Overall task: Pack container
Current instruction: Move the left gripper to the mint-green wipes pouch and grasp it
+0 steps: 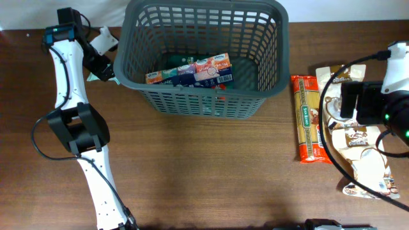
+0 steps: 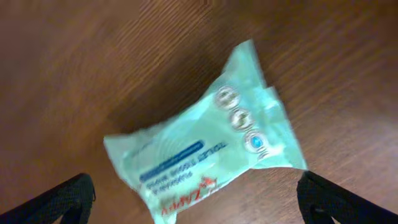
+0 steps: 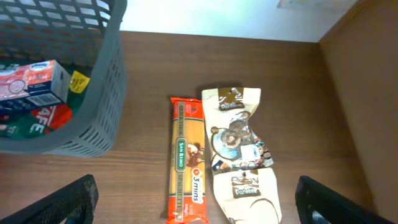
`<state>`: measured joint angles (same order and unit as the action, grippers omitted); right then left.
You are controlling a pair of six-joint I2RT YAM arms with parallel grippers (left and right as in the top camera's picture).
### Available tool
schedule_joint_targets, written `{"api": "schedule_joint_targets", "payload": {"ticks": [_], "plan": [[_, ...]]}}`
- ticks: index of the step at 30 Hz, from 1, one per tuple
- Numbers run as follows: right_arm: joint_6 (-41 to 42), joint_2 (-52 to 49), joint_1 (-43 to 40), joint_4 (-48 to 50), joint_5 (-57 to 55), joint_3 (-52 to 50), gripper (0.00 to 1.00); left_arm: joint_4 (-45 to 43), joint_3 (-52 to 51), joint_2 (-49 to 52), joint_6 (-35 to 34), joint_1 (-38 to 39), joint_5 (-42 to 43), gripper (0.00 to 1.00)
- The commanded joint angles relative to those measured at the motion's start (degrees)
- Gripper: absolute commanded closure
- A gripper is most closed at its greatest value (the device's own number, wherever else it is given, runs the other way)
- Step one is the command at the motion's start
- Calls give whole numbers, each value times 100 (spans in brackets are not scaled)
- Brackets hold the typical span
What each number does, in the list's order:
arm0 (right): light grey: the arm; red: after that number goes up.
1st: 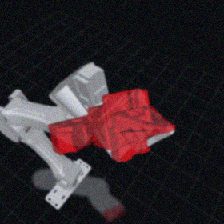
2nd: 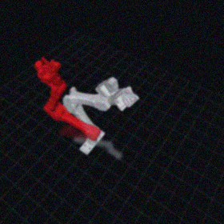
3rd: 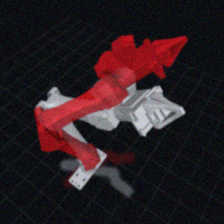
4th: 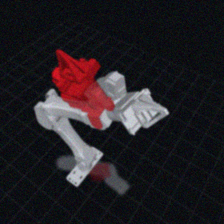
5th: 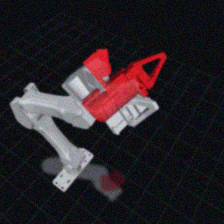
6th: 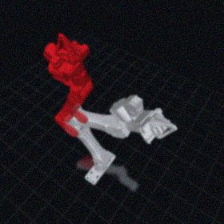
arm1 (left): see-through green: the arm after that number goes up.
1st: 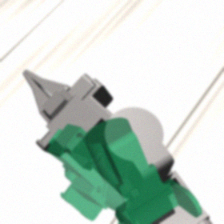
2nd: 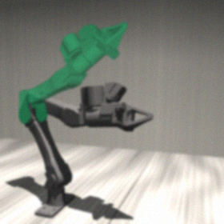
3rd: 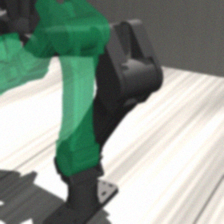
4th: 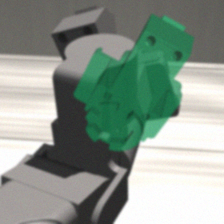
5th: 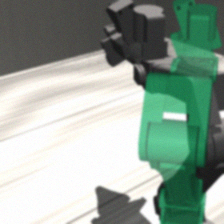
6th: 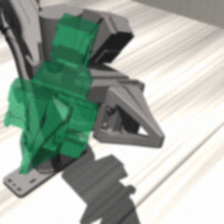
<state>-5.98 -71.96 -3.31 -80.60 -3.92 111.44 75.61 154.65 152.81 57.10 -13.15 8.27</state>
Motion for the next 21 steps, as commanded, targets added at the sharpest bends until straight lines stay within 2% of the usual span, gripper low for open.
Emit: {"api": "schedule_joint_targets", "payload": {"ticks": [1,12,21], "plan": [[70,-133,31,9,297,11,1,-15,-11,15,1355,13,470,1],[70,-317,28,44,330,11,1,-39,-13,92,2485,-81,739,9],[68,-332,28,66,328,11,1,-208,-13,610,2487,-144,695,10]]}}
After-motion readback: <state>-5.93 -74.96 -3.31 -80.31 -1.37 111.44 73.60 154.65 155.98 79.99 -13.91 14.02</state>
